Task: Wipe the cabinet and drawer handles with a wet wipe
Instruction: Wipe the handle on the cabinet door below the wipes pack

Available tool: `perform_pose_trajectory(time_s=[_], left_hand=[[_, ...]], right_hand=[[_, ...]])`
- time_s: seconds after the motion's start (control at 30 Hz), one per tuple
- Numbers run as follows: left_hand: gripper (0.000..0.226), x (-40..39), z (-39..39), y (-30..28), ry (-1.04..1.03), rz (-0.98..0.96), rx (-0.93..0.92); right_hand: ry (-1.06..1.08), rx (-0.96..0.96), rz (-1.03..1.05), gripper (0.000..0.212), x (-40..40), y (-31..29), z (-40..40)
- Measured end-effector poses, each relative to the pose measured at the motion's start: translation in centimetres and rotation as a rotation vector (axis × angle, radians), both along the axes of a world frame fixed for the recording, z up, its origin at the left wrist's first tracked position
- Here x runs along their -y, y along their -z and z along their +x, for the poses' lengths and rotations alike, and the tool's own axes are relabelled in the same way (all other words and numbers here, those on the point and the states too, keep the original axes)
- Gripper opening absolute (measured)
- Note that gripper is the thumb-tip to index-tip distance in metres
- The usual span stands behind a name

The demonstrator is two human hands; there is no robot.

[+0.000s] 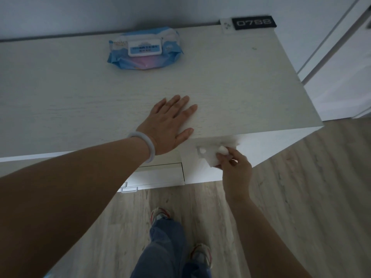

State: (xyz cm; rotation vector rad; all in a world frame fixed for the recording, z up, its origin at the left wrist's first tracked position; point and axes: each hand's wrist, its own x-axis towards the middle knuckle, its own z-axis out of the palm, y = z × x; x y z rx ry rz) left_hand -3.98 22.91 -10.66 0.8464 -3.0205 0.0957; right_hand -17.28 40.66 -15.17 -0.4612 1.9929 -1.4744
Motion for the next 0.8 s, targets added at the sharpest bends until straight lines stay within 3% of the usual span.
perform_pose_trajectory(time_s=[0.07,0.23,0.47,0.6,0.67,0.8], left_hand=[[0.067,0.0,0.0,0.0,-0.001,-0.002,0.001],[0.068,-0.1,0.0,-0.1,-0.006,0.014,0.008],[0.068,-0.2,0.0,-0.2,-0.002,0.013,0.001],[0.068,-0.1,0.0,-0.1,-0.011,-0.004,0.007],[0.068,-0.1,0.0,-0.1,-0.01,-0.003,0.006],[0.068,-0.1,0.0,0.0,-0.009,0.004,0.005]], right_hand=[[-0.034,0.134,-0.044,0.014,-0.2,-0.5,0.2],[-0.114,-0.071,0.017,0.02,-0.2,-0.7,0.7],[-0.132,-0.129,0.079,0.031,-1.6,-1.6,-2.1],[-0.38,-0.293,0.153,0.031,-0.7,-1.7,0.5],[-0.435,-0.307,0.186,0.031,-0.1,-1.4,0.8],[-0.337,-0.259,0.241,0.024,0.0,-1.4,-1.4]])
